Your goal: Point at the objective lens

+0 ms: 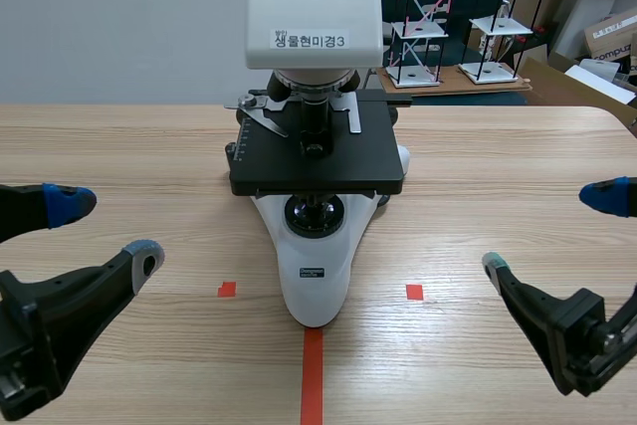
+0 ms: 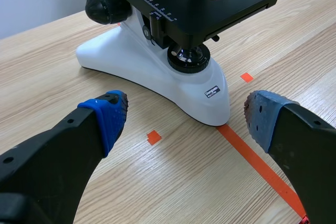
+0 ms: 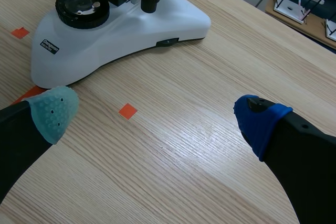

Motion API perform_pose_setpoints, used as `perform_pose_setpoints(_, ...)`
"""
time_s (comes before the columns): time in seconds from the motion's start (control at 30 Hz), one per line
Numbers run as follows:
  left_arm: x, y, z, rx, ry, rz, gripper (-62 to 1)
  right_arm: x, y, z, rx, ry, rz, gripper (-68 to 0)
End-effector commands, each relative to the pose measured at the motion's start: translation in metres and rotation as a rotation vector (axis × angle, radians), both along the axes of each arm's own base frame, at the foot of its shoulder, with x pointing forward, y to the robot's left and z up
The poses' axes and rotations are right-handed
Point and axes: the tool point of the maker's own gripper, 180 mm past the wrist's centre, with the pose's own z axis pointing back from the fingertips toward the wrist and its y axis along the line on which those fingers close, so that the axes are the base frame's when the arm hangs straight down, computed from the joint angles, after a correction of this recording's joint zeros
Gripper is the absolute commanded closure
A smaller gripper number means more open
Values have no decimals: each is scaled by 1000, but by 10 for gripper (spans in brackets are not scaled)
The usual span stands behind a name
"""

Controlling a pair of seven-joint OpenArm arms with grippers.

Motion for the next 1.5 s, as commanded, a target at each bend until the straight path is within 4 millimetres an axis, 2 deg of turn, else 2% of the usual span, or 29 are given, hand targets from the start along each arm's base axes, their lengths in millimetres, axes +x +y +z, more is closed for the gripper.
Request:
perform_pose_setpoints(0.0,1,-1,5,-21,-17,5,-478,6,-2,9,14,-35,-7,-663)
perform_pose_setpoints(0.2,0,0,0,0,4,4,-478,6,-2,10,13,-35,-6,-663)
perform_pose_setpoints(0.63,1,-1,2,-9,-4,5,-475,6,-2,10,13,-36,-6,-663)
perform_pose_setpoints(0.7,2,-1,6,-21,-21,6,-427,6,-2,10,13,-36,-6,-663)
perform_pose_setpoints(0.87,3,-2,13,-43,-50,7,-161,6,-2,10,13,-36,-6,-663)
perform_pose_setpoints(1.03,3,-5,23,-95,-101,3,-29,6,-1,10,15,-39,-5,-663)
perform_pose_setpoints(1.13,5,-7,23,-139,-121,-1,-26,6,-1,10,15,-38,-6,-663)
perform_pose_setpoints(1.3,17,-11,8,-177,-120,-3,-26,6,-1,10,15,-38,-6,-663)
perform_pose_setpoints(1.47,28,-16,12,-234,-174,-17,-26,6,-1,10,15,-38,-6,-663)
